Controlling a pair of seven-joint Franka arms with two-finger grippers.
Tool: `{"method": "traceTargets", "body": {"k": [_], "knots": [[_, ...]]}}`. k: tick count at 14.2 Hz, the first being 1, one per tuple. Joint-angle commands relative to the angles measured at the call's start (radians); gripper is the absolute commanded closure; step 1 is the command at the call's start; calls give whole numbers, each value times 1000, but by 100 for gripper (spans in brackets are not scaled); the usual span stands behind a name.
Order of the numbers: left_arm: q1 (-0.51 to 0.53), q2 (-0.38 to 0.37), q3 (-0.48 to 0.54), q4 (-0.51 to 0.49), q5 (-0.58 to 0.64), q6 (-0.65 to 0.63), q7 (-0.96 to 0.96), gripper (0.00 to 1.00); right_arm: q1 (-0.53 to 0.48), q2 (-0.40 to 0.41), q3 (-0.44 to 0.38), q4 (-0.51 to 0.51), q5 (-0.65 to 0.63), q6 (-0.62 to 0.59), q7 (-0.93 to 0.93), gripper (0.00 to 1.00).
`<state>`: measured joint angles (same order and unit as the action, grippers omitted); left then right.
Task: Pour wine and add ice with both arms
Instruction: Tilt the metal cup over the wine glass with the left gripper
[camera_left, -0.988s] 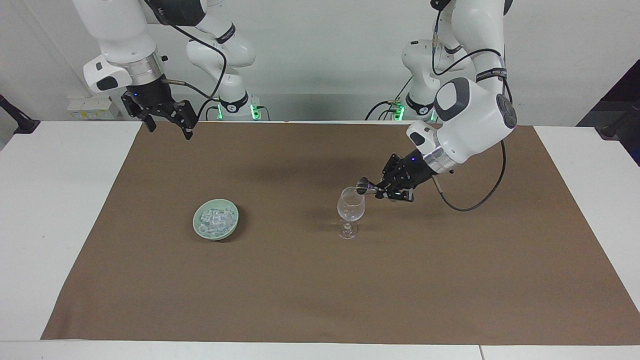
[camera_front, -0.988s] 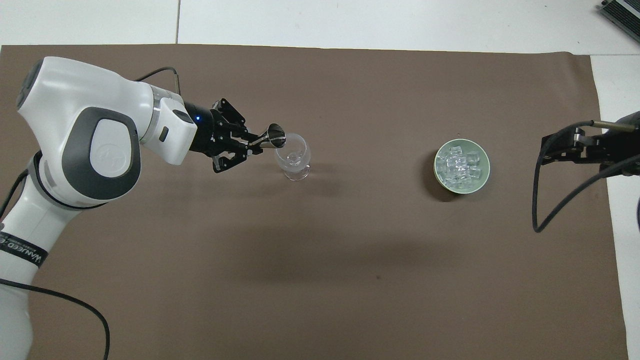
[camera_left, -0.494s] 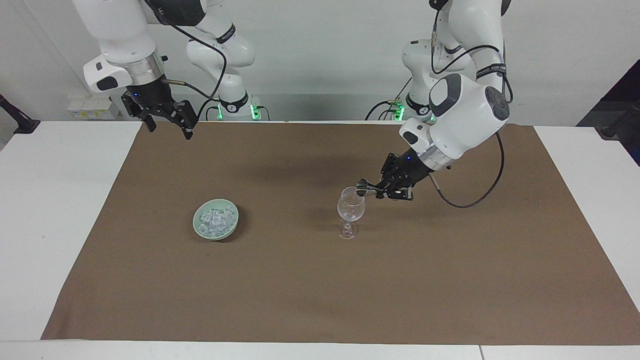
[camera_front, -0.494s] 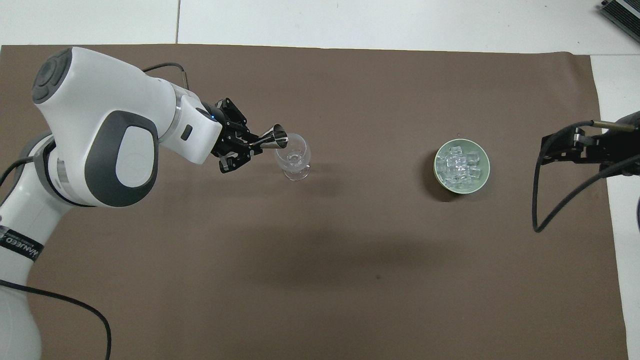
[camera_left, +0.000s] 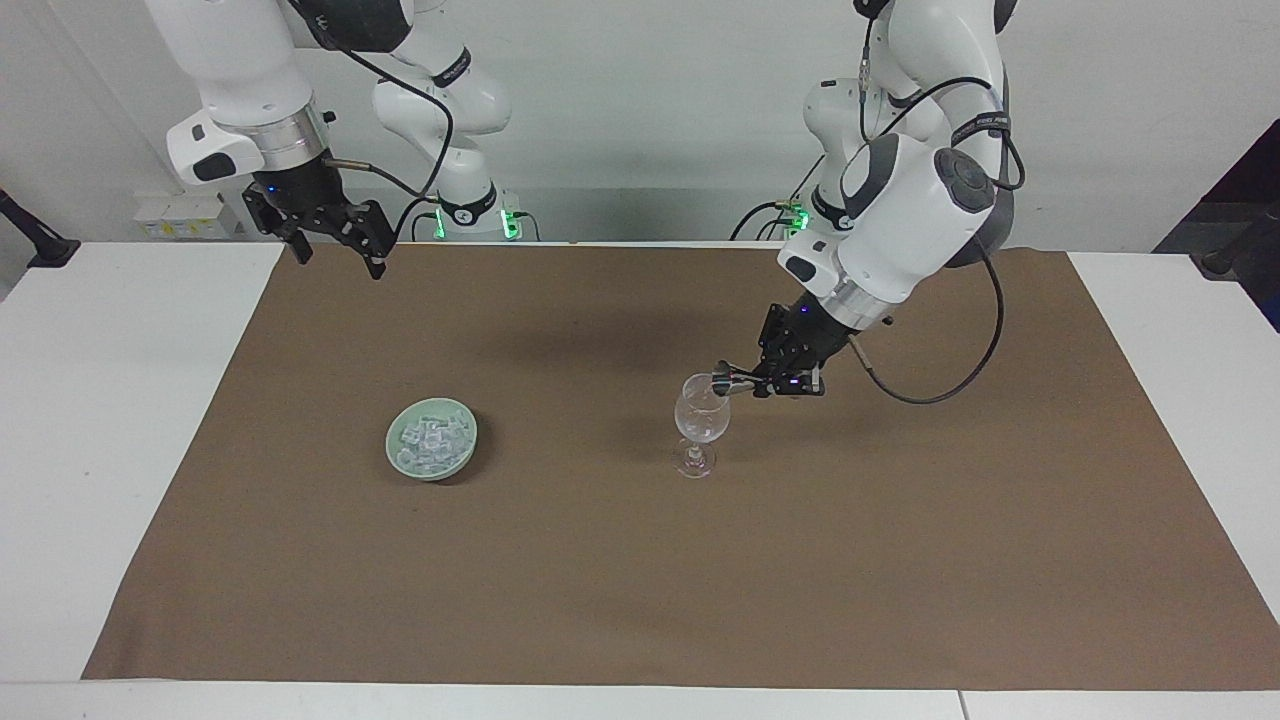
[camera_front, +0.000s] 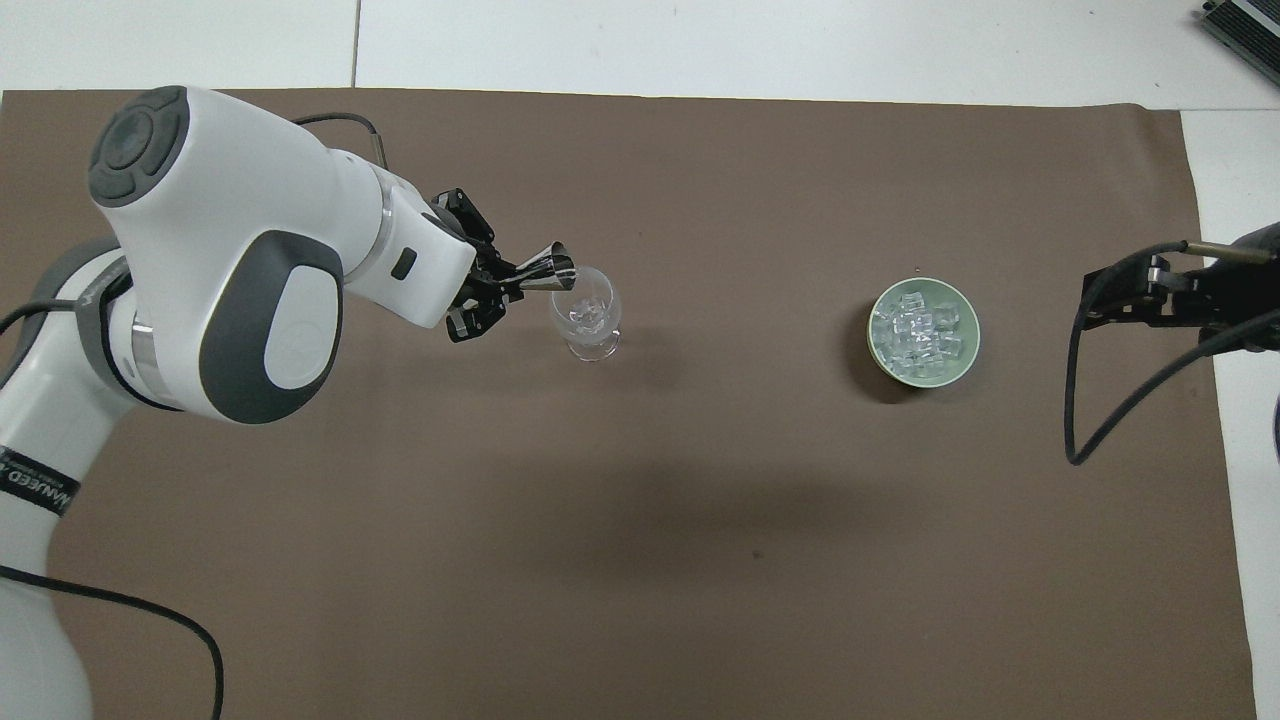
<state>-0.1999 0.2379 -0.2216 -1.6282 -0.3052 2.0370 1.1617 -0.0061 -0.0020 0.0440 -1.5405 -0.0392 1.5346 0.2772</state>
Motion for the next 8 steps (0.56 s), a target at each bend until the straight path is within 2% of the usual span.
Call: {"method": "traceTargets", "body": {"k": [1,3,6,8], "knots": [[-33,-8,18,24,67,-4,-48,100,-14,10,2,19,24,-10,-26,0],[-33,-9,18,24,71,-18,-54,100,-14,10,0,19,24,-10,-26,0],[-49,-12,18,27,158,-21,-76,100,-14,10,2,19,24,-10,-26,0],[-53,-12,18,27,166,-38,-83,100,-14,10,2,19,24,-10,-26,0]]}}
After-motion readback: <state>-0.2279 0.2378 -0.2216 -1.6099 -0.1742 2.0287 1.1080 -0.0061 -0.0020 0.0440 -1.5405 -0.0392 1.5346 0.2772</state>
